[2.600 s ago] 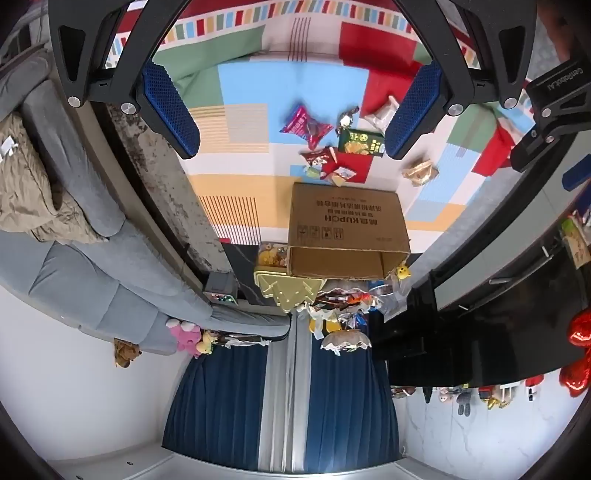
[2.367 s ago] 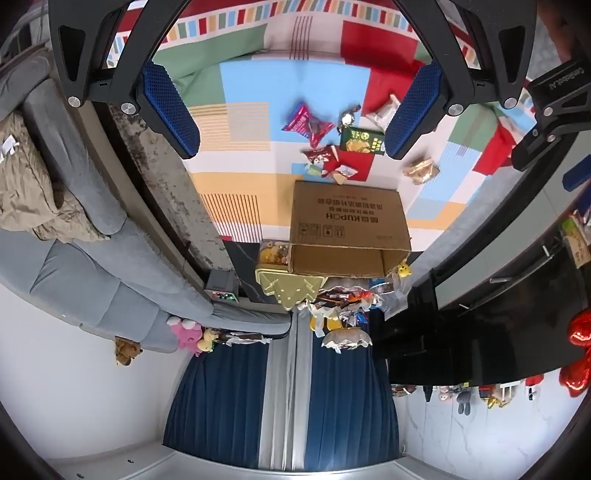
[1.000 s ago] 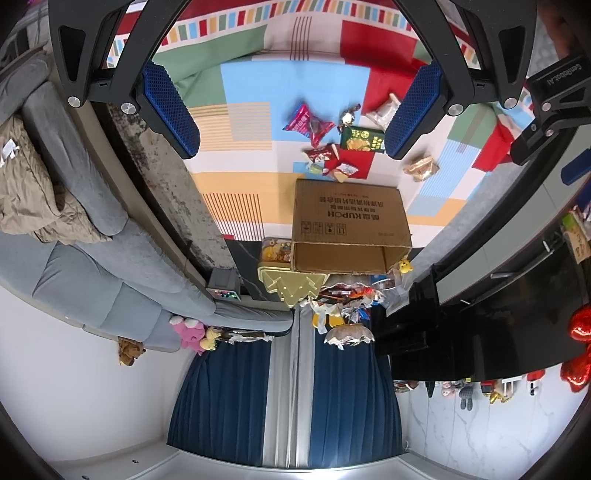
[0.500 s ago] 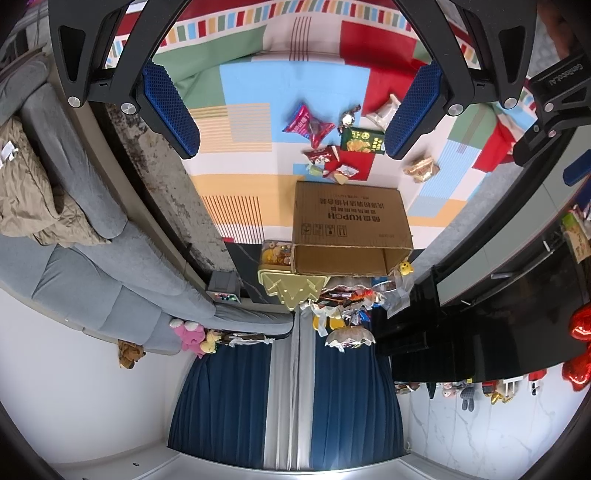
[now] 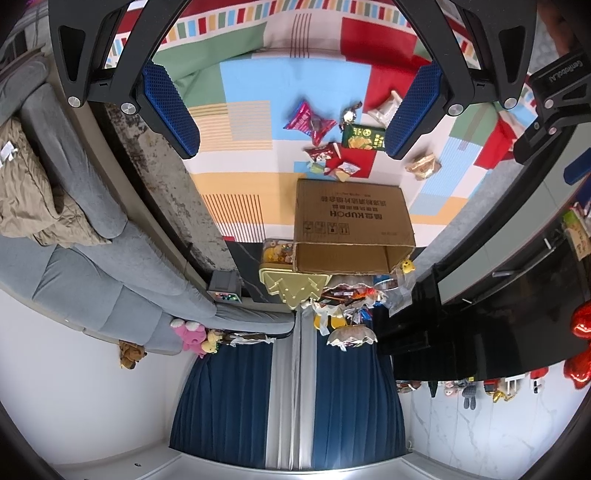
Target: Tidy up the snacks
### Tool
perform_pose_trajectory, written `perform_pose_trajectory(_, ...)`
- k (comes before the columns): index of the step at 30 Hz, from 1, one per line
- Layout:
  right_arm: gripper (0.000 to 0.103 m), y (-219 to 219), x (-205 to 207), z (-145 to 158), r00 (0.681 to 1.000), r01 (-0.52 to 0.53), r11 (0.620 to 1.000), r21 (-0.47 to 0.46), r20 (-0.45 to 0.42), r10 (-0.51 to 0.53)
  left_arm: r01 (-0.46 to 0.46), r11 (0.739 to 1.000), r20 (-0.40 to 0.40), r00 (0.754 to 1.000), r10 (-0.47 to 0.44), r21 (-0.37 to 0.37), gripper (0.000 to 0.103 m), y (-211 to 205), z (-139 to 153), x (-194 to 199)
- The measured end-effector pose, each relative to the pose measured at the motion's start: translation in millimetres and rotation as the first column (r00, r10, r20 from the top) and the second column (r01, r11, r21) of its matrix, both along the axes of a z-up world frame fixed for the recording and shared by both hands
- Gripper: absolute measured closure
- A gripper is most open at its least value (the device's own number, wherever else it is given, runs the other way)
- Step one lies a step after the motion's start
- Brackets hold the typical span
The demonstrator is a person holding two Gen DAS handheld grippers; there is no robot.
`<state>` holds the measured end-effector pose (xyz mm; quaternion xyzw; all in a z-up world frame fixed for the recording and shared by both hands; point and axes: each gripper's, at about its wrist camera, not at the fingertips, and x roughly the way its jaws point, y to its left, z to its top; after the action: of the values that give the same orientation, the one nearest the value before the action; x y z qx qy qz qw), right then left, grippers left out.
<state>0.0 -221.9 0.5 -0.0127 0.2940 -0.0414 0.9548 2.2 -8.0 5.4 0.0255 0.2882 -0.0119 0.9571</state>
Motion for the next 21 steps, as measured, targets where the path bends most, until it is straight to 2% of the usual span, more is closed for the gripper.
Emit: perform_pose_trajectory(21, 0.001, -1, 26, -7, 0.999, -0.001, 1.000, -0.007, -0.039, 0.001, 0.012, 1.000, -0.033, 0.999, -0.012, 0.004, 0.000, -2, -12, 23)
